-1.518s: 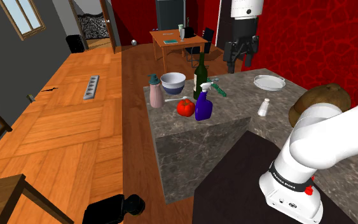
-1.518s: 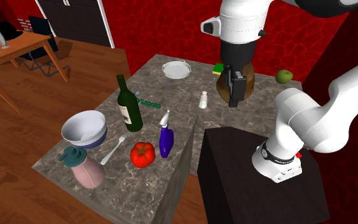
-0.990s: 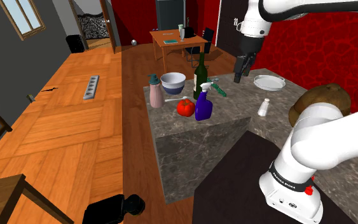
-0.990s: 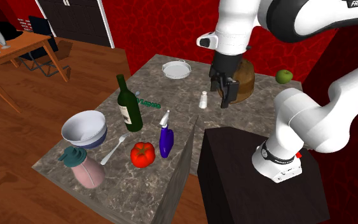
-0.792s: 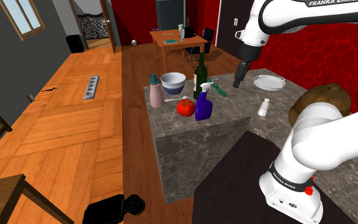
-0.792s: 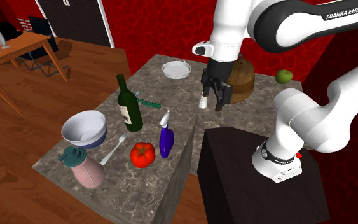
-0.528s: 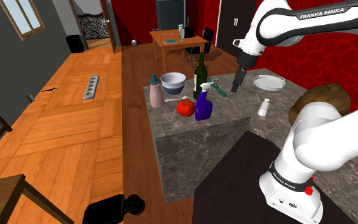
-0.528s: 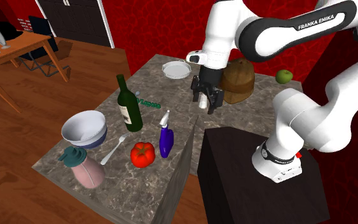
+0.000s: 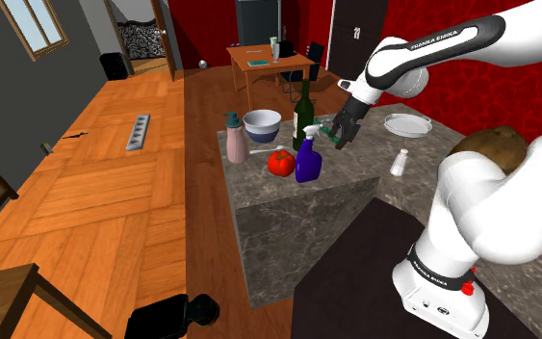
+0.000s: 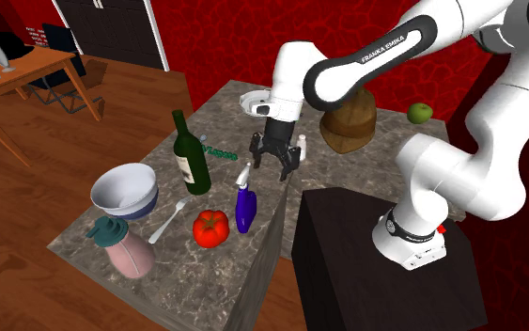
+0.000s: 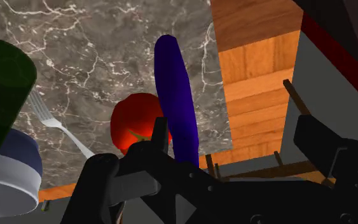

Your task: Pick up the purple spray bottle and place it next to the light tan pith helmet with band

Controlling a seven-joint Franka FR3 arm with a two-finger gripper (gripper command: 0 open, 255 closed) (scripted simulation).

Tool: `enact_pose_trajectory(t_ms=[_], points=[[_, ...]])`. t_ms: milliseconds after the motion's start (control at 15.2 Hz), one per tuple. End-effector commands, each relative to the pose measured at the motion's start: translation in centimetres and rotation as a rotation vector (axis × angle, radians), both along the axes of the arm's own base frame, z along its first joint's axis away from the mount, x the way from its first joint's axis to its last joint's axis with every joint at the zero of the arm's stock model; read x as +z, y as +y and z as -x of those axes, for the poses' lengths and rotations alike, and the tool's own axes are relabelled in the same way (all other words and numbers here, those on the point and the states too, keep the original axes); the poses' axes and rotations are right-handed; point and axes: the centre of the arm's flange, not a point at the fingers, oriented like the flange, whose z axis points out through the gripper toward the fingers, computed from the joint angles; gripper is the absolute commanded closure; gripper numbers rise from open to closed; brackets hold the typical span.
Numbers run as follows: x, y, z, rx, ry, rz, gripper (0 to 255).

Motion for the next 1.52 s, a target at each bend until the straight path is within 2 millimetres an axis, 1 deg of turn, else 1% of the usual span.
enact_pose_trajectory(t_ms=[0, 198, 264, 792, 1254, 1320, 1452], points=[[-2.0, -0.9, -1.6, 0.099, -0.055, -0.02, 0], [-4.8, -1.6, -4.8, 0.236, -0.129, -0.056, 0], [-5.3, -1.6, -5.3, 0.258, -0.141, -0.062, 0], [-8.6, 0.2, -6.4, 0.258, -0.141, -0.062, 0], [-8.6, 0.2, -6.4, 0.258, -0.141, -0.062, 0], [-8.6, 0.2, -6.4, 0.258, -0.141, -0.062, 255], [-8.6, 0.2, -6.4, 0.258, -0.141, -0.062, 255]])
